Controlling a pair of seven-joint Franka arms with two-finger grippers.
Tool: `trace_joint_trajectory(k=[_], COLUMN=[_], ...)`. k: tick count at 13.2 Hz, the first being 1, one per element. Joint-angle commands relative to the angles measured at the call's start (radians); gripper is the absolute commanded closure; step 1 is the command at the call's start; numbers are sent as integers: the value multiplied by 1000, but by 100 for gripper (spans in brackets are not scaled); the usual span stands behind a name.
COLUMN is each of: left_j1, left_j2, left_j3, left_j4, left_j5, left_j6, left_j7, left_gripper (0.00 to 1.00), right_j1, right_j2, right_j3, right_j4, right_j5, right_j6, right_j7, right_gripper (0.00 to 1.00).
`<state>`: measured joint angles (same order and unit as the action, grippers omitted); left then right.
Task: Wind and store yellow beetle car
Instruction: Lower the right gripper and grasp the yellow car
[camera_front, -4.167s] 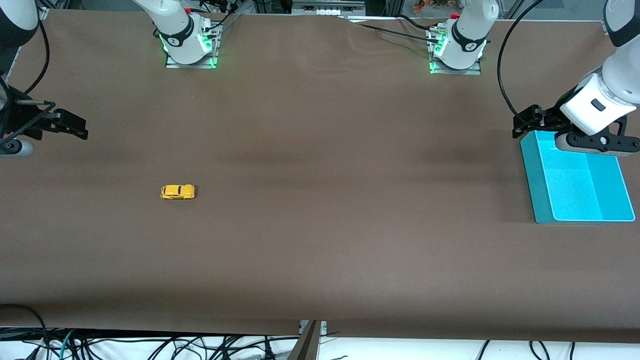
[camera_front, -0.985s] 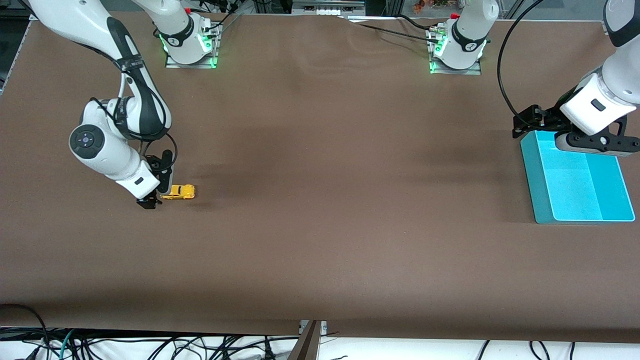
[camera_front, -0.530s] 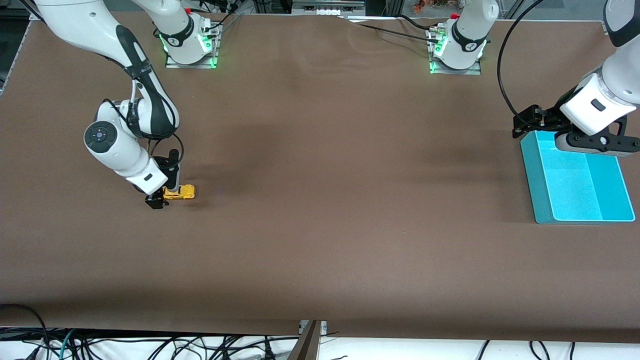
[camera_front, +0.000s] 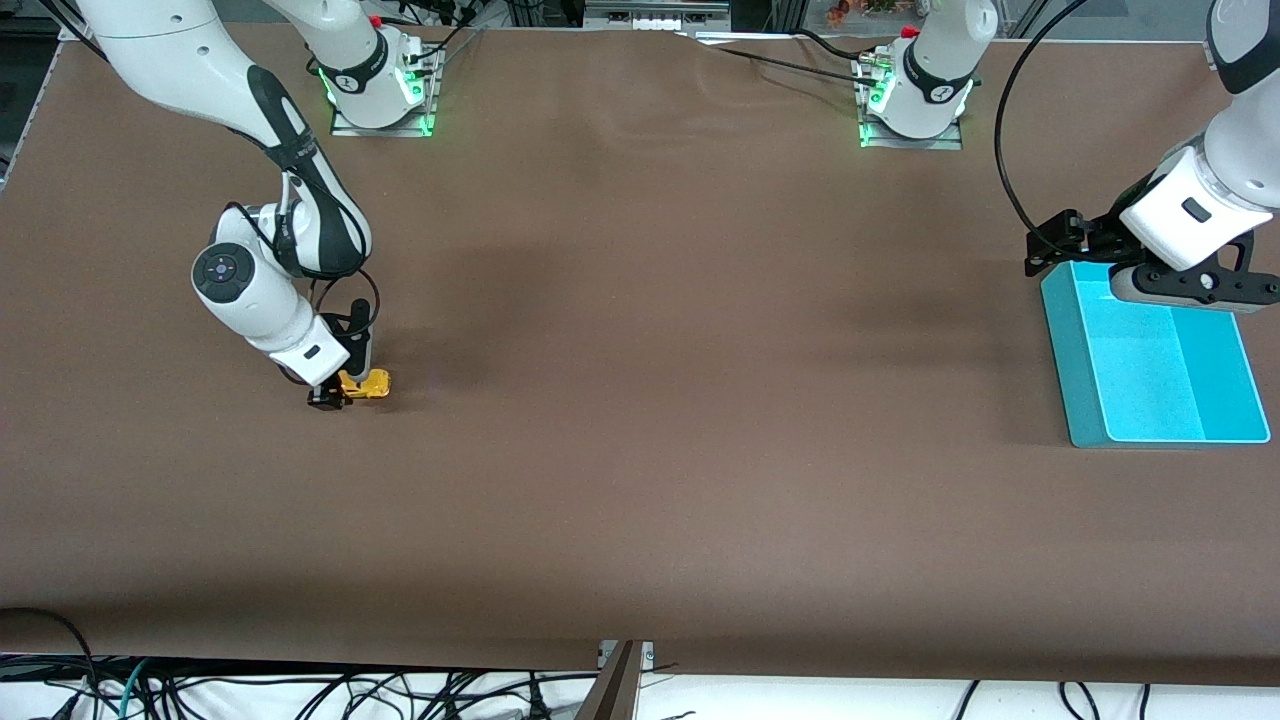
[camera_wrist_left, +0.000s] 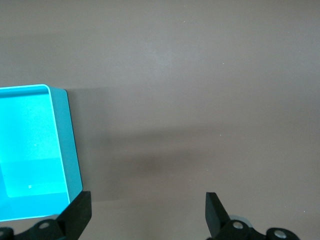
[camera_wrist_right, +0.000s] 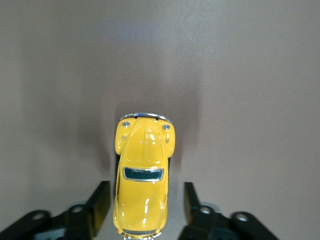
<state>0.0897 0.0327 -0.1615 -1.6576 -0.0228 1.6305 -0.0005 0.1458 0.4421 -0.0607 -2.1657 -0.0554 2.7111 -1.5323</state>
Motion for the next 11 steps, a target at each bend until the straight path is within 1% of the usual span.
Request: trace_joint_trajectory(k=[1,2,3,6,9,11], left_j1=[4,7,7,7,7,5], left_j2=[7,9,9,9,9,9], left_j3=[-7,-6,-4,-4,-4,-6], left_j4=[24,24,24,24,24,24], left_j5=[7,7,6,6,7,7], left_j6=[-21,-21,-20,-20,-20,-20], left_j7=[-3,-3,-3,-1,-3,-3], left_gripper=[0,0,0,0,0,0], right_j1=[-6,-6,-6,-17,-113,-217], right_j2=[-20,-20,-19,-7,7,26], right_j3=[7,7,7,4,4,5], right_j4=[-22,-22,-22,-22,-22,-11], right_j5=[-3,-3,-3,3,3,0], right_j6=[15,15,12,4,1,10], right_j7=[-9,-9,-8,-9,-50,-144], right_gripper=[58,63,66,66,64,64])
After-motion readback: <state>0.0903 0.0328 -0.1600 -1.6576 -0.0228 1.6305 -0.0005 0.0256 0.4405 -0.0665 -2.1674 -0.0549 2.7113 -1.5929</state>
